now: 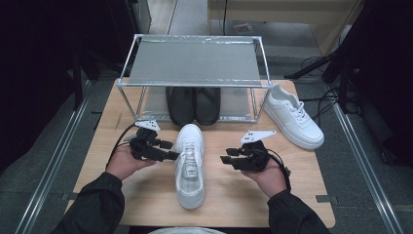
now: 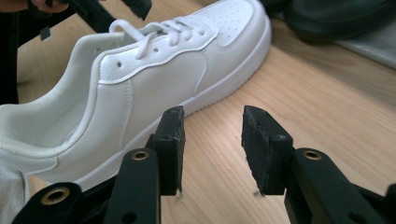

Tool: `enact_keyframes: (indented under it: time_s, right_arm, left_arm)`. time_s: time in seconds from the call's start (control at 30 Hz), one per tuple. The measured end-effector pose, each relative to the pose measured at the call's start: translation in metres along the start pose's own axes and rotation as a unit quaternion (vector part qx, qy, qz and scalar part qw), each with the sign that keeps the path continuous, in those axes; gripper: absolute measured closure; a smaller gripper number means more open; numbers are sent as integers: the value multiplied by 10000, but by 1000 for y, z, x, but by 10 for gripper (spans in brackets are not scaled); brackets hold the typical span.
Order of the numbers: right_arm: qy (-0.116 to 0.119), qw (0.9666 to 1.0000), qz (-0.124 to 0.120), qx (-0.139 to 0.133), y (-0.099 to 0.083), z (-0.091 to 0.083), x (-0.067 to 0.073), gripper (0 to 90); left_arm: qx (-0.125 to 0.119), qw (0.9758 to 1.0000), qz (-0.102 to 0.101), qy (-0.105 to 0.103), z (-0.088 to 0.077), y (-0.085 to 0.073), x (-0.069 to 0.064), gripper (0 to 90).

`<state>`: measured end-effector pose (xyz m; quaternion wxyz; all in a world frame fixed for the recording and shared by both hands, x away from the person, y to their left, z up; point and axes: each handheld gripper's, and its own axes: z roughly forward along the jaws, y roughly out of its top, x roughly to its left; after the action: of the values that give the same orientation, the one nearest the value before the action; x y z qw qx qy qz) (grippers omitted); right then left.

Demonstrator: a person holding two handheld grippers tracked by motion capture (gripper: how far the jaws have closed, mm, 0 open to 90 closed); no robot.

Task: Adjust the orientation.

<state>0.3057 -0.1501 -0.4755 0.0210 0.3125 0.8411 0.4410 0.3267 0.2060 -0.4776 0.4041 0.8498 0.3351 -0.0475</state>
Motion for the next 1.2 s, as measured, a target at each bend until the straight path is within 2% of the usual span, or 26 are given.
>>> enact_keyframes:
  time_s: [0.2,0.3,0.47,0.53,0.67,0.77,0.93,1.2]
  right_arm:
    - [-177,9996,150,-129,-2,-13,-13,601]
    - [-287,9989,313,-206,-3,-22,-24,591]
    - [-404,9982,366,-253,-3,-28,-34,594]
    - [-475,9977,402,-273,-3,-32,-39,594]
    - [-573,9968,437,-350,-3,-39,-50,596]
    - [-724,9950,535,-430,-3,-49,-61,600]
    - [-835,9928,642,-569,-2,-61,-72,601]
    - [-1041,9897,787,-591,-2,-72,-96,604]
  left_arm:
    - [-46,10000,-47,-58,-2,1,1,398]
    - [-12,10000,5,-30,-1,1,1,398]
    - [-18,10000,3,14,-1,0,0,396]
    - [-39,10000,-63,-41,-3,0,0,396]
    - [-42,10000,-29,-31,-3,-1,-3,394]
    - [-53,10000,-11,-45,-4,-2,-6,390]
    - [-90,9999,-44,-41,-7,-6,-7,386]
    - [-139,9998,-117,-3,-12,-13,-11,372]
